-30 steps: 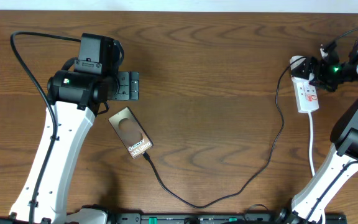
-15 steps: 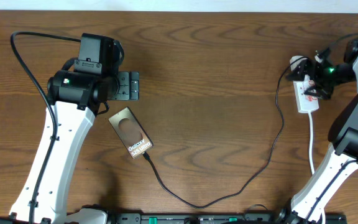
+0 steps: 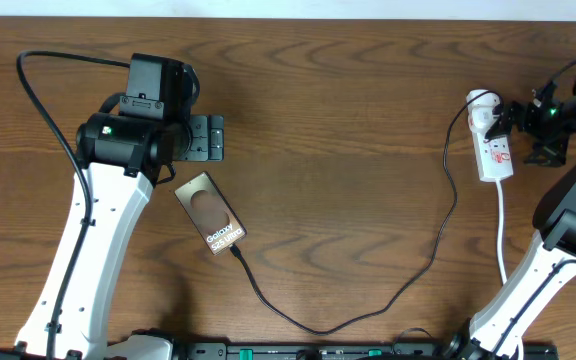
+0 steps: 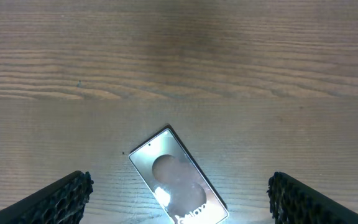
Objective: Plug charger to phone and switch on socket
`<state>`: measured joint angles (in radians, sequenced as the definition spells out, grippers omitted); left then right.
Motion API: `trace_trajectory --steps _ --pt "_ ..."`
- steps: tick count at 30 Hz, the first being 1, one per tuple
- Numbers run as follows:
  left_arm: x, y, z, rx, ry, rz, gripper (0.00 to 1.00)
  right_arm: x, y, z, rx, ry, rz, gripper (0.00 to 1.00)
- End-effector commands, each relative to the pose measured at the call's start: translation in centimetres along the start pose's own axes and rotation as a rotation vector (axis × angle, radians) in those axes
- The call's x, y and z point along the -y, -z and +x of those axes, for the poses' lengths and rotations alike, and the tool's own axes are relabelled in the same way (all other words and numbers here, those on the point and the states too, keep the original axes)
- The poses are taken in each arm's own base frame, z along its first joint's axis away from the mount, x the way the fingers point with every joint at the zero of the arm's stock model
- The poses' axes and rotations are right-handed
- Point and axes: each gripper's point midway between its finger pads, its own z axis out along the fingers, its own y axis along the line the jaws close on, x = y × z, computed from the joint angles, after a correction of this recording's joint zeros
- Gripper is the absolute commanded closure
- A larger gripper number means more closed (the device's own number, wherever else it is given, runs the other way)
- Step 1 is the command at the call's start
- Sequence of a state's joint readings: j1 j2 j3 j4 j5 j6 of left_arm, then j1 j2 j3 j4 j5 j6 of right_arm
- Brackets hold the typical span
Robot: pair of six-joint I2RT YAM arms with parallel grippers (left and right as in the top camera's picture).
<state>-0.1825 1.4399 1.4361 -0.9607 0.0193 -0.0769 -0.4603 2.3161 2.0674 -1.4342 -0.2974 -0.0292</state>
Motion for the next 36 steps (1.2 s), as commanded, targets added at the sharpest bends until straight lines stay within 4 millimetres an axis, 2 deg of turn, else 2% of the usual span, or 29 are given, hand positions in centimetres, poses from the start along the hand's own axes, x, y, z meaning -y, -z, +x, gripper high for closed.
trace_trajectory --steps 1,10,14,19,36 --pt "-0.2 0.4 -0.5 0.019 -0.012 -0.010 0.07 -0.8 5.0 0.2 0.116 0.011 0.020 0.01" --pt "-0.2 0.4 -0.5 0.019 -0.012 -0.010 0.07 -4.9 13.9 3.5 0.316 0.096 0.005 0.01" --pt "-0.2 0.5 -0.5 0.019 -0.013 -0.010 0.07 -7.4 16.6 5.1 0.391 0.155 -0.023 0.01" --pt "-0.2 0.4 -0.5 0.019 -0.012 -0.010 0.07 -8.3 18.1 6.0 0.430 0.179 -0.029 0.01" --pt "-0.2 0.4 -0.5 0.019 -0.013 -0.010 0.07 -8.2 18.0 6.1 0.429 0.177 -0.029 0.01"
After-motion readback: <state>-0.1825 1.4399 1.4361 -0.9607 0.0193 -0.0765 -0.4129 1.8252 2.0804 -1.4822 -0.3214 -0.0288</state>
